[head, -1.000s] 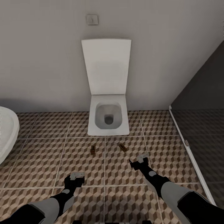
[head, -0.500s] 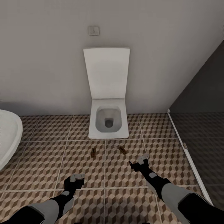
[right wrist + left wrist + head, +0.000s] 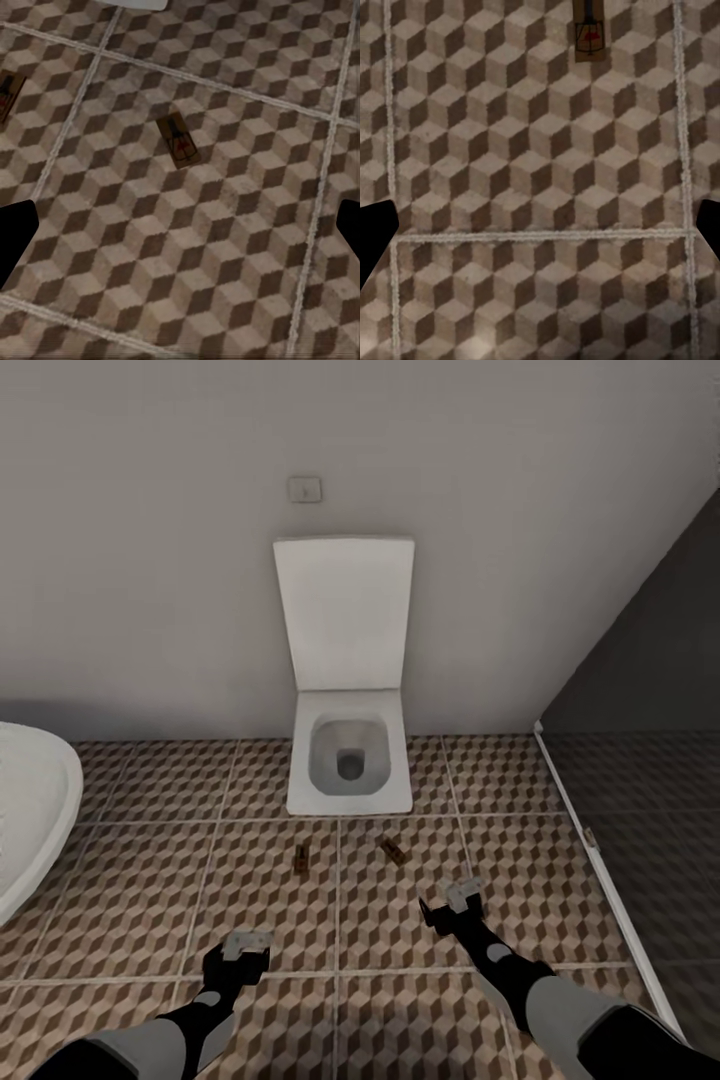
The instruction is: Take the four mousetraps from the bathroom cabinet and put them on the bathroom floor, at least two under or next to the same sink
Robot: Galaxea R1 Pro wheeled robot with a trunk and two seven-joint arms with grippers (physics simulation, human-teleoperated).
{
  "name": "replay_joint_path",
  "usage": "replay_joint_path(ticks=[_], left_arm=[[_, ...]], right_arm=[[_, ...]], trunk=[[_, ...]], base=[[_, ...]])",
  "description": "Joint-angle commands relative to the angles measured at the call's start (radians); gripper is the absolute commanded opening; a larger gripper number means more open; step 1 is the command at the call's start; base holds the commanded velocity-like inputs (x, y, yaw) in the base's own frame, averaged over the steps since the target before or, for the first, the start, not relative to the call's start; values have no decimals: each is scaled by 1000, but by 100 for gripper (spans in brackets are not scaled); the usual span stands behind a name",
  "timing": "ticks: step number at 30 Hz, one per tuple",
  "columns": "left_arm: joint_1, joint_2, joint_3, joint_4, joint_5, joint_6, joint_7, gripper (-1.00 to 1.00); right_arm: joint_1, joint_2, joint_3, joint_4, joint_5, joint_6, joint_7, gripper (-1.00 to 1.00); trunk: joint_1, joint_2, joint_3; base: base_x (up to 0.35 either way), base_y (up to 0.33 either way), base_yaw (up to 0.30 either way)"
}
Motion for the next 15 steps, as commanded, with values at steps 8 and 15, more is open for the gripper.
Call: replay_joint_path(ticks=[8,15], left_arm=[[24,0,-8,4,7,-9,2,100],[47,1,-8,5,7,-59,3,100]], right_arm=[[20,-3,6,4,-10,-17,0,100],[56,-14,6,5,-10,-22,0,100]], trunk=[[-31,56,38],[-58,105,71]], base=[[0,0,0],[0,0,0]])
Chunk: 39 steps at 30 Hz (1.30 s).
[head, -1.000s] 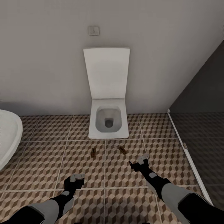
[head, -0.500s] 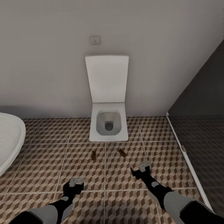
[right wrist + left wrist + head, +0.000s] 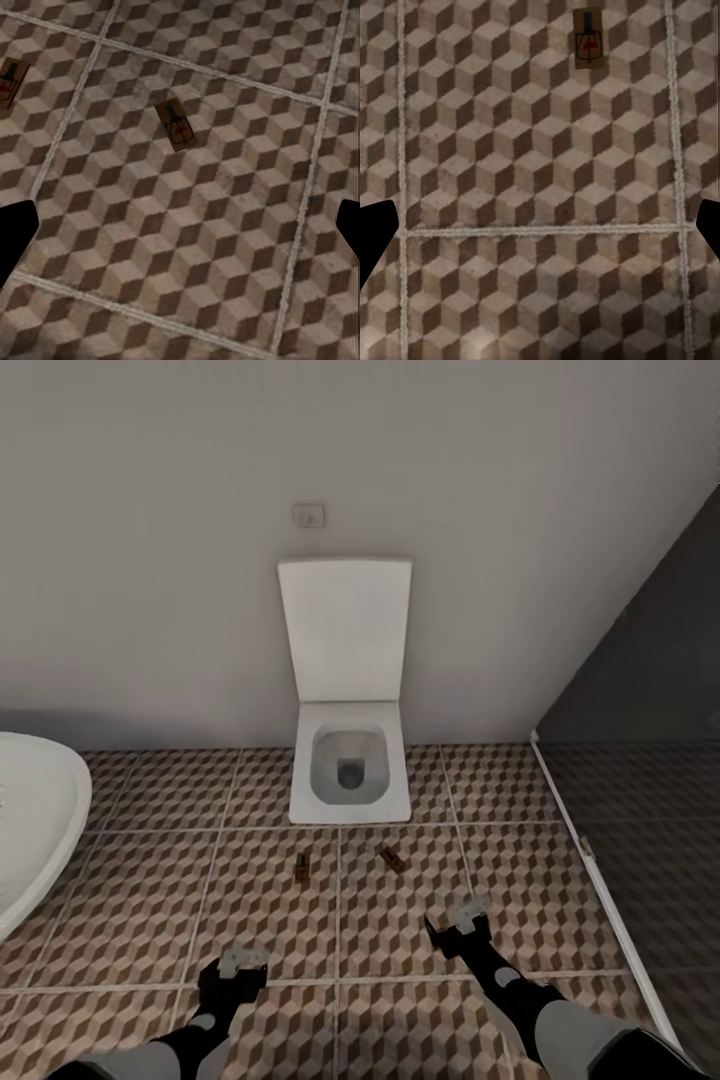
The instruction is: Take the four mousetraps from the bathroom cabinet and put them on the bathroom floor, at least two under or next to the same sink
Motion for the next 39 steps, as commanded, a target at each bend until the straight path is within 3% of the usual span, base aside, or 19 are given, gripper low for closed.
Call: replay_joint_path(ticks=[1,13,22,39], left_arm=[[4,-1,-9,4,5,-16,3,100],[59,11,-8,5,7,-64,4,100],[73,15,-8,5,6,-67,4,100],[75,15,-8,5,6,-67,5,100]], right_arm=[[6,-2,7,2,-11,-6,2,100],[61,-21,7,3,-11,-89,0,100],[97,-23,7,2,-11,-100,-1,100],[102,-24,7,2,-12,-103,-1,100]], trunk=[[-4,7,4],[-50,91,61],[-84,154,97],[-150,273,151]], base=[[0,0,0],[0,0,0],[0,0,0],[0,0,0]])
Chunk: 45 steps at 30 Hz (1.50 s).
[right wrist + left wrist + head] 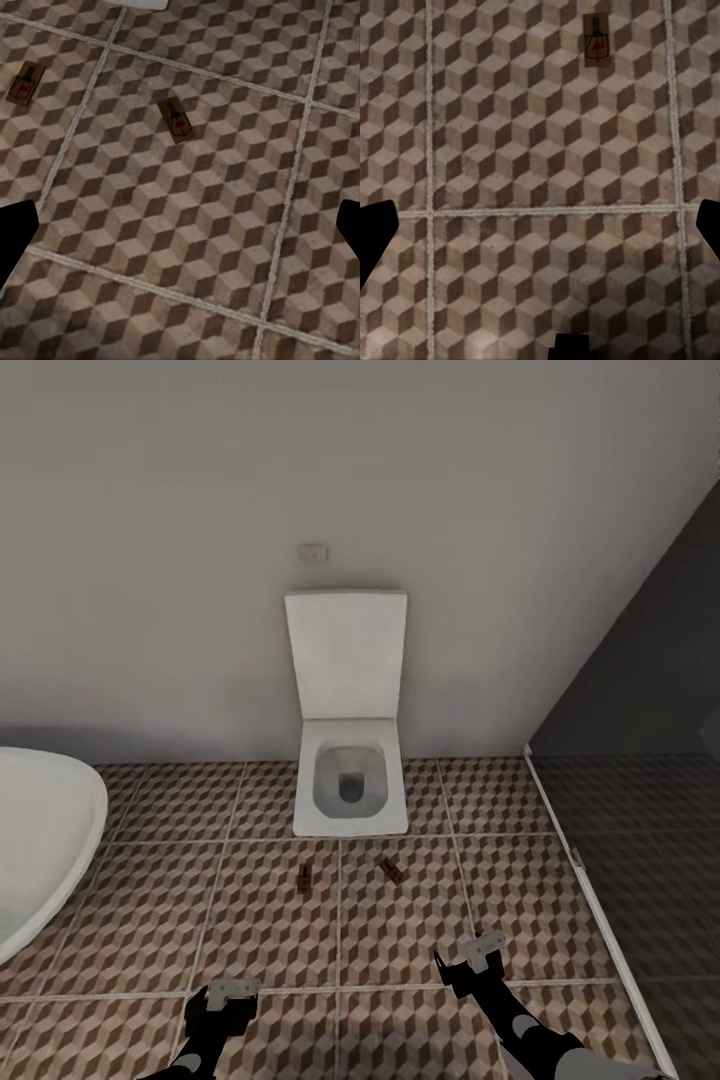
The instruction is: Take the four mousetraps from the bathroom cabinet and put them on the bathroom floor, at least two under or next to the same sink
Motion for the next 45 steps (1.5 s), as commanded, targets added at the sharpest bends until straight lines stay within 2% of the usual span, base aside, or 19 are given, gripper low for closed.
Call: replay_joint_path(ticks=[1,22,39,45], left_arm=[[-1,-1,-9,4,4,-6,3,100],[0,-4,-9,4,4,-6,3,100],[1,-6,-9,4,4,-6,3,100],[3,-6,-9,4,4,-6,3,100]], right_arm=[[0,0,8,0,-11,-3,2,100],[0,-1,8,0,-11,-1,2,100],[10,-2,8,2,-11,-1,1,100],[29,-19,8,2,-11,-1,0,100]], trunk=[[-4,7,3],[-84,154,70],[-150,273,148],[-173,315,176]], base=[[0,0,0],[0,0,0],[0,0,0],[0,0,0]])
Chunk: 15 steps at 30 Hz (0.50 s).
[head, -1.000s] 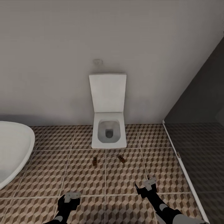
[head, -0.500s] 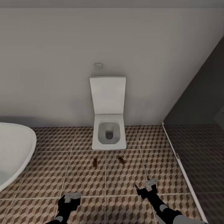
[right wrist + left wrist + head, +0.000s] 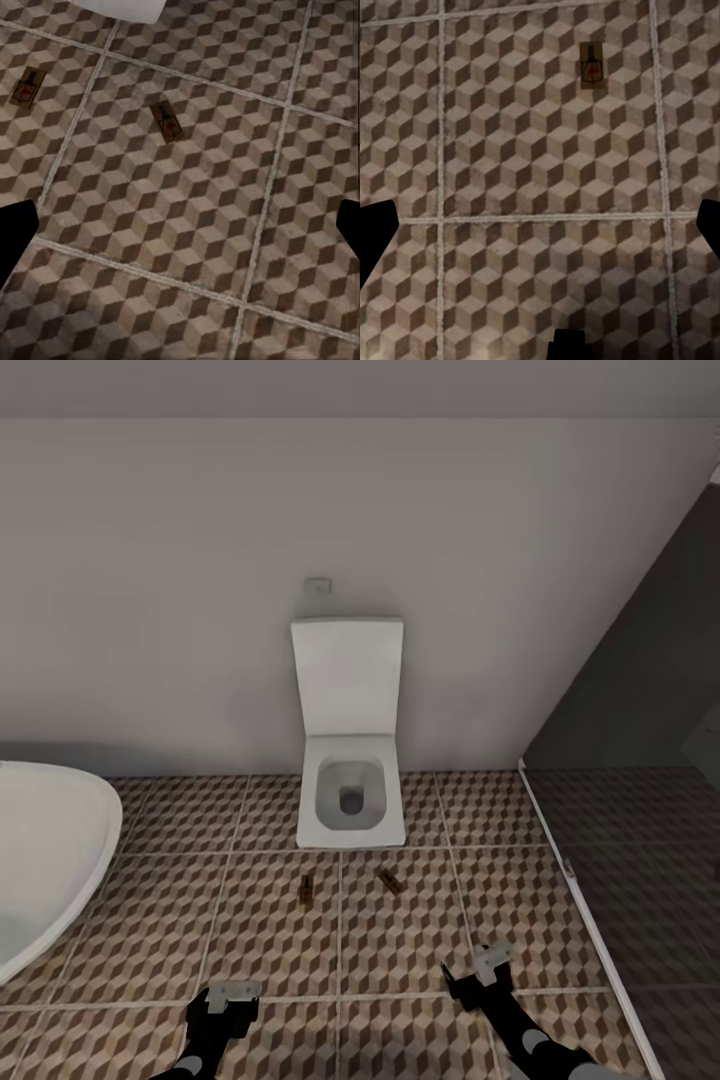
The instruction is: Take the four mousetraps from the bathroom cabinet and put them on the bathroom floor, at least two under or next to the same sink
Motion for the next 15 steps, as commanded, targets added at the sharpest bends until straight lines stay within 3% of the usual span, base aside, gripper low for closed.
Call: replay_joint_path(ticks=[1,9,15], left_arm=[[-1,-1,-8,4,4,-6,3,100],[17,-2,-8,4,5,-6,4,100],[77,5,-7,4,5,-10,3,100]], right_arm=[[2,-3,9,0,-10,-3,2,100],[26,-25,9,0,-16,-3,-7,100],[45,-28,9,0,-53,-2,-21,100]], trunk=[[-4,6,4],[-34,62,42],[-57,104,71]], base=[[0,0,0],[0,0,0],[0,0,0]])
